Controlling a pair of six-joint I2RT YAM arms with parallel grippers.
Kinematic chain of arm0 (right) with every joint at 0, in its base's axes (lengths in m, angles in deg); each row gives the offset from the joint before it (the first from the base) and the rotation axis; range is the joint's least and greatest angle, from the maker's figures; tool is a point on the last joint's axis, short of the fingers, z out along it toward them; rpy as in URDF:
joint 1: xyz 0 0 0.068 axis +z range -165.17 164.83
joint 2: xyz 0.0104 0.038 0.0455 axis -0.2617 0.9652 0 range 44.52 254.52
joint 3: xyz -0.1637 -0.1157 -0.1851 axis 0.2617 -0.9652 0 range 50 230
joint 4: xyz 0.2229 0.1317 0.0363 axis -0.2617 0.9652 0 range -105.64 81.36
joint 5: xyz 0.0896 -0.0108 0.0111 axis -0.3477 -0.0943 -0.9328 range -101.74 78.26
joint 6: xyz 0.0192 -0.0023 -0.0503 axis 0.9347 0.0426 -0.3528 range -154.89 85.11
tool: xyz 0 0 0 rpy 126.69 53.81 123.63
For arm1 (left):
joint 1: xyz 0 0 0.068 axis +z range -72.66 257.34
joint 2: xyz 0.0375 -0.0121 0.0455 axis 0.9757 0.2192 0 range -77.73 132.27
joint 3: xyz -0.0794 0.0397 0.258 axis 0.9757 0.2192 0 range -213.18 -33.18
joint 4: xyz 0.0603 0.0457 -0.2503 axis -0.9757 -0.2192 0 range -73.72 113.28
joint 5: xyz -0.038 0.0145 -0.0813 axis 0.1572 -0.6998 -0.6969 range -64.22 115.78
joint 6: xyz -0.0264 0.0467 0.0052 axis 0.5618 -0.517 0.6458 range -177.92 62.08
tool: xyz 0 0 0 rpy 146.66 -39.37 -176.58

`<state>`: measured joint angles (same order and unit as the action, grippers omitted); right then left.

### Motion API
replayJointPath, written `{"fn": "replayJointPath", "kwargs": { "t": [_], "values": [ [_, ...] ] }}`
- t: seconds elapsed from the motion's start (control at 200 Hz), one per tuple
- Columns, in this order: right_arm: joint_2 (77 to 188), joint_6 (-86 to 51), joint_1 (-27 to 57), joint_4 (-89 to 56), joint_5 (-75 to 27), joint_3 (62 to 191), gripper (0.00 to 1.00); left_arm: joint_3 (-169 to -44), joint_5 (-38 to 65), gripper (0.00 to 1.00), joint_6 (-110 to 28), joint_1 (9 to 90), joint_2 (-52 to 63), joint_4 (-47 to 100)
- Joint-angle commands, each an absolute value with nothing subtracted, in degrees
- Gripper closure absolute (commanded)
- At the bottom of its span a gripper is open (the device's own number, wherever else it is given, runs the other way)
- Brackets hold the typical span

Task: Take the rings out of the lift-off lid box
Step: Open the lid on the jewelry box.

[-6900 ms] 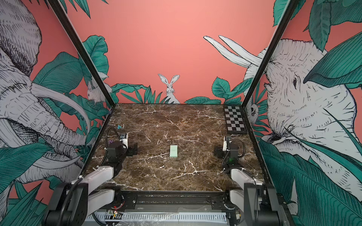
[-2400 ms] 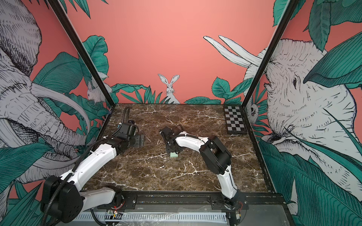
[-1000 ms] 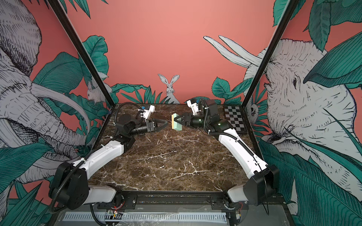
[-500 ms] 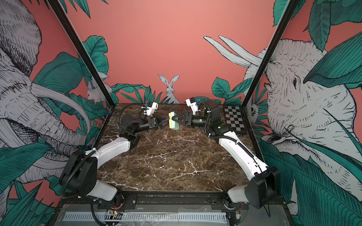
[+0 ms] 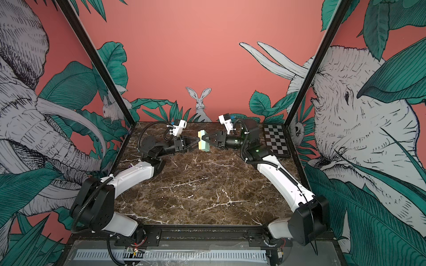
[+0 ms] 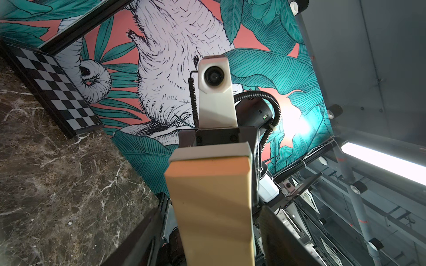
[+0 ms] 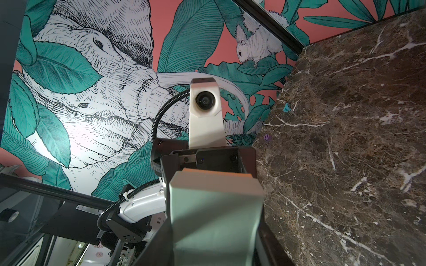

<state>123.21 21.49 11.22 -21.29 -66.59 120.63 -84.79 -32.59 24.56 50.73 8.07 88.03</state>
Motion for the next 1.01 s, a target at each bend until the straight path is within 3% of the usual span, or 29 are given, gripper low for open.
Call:
{"fn": "replayJointPath", "kwargs": {
  "t": [0.0, 0.37, 1.0],
  "values": [
    [123.21, 22.55, 10.92, -25.28, -66.73, 120.51, 0.61, -85.73, -34.33, 0.32, 26.72, 50.36, 7.18, 91.84],
    [123.98, 25.83, 10.94, -29.77, -67.02, 119.34, 0.61, -85.86, -35.06, 0.3, 26.19, 50.18, 7.44, 91.57],
    [124.18, 26.62, 10.94, -31.24, -67.35, 118.13, 0.62, -85.93, -35.45, 0.5, 26.58, 50.09, 7.18, 92.69]
  ]
}}
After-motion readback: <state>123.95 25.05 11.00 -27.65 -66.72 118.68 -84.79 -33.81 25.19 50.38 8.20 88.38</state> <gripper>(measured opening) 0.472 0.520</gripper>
